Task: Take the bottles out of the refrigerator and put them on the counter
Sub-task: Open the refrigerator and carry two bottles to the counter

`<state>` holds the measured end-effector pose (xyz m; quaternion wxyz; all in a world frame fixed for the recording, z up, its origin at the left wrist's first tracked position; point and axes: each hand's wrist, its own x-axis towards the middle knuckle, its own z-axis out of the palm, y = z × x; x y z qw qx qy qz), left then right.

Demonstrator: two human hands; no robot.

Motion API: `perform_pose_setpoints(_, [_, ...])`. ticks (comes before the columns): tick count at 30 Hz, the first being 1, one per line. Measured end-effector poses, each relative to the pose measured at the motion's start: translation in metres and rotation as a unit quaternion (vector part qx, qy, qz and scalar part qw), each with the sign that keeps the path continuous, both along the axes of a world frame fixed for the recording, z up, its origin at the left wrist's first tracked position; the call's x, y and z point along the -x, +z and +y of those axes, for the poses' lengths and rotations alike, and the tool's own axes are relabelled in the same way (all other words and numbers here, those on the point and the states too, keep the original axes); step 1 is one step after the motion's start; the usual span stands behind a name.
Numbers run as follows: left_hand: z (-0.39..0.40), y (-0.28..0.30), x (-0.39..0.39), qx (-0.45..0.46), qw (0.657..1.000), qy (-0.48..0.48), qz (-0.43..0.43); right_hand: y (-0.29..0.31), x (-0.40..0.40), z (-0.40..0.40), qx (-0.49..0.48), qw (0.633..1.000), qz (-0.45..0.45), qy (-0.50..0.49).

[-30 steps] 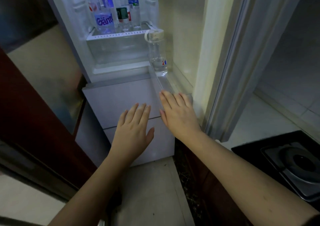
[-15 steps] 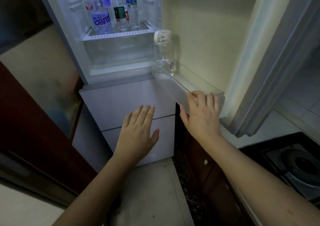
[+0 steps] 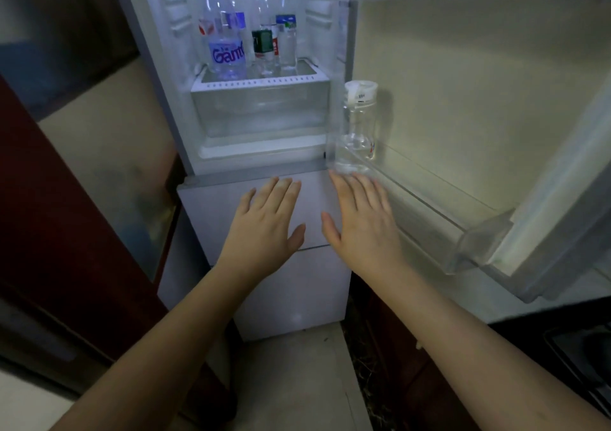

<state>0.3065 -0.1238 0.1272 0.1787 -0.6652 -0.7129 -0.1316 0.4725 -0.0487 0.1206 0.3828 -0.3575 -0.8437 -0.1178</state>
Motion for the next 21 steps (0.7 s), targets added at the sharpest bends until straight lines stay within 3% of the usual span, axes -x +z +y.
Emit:
perform_pose_setpoints(8, [0.015,0.037,0.066,-0.061,0.998,0.000,0.001,0.042,0.079,0.030,0.025,0.999,-0.022,0.030])
perform_pose_setpoints(21, [0.066,0.070,0.142,-0.092,0.995,0.032,-0.024,0.084,0.148,0.091,0.033,0.999,0.025,-0.001])
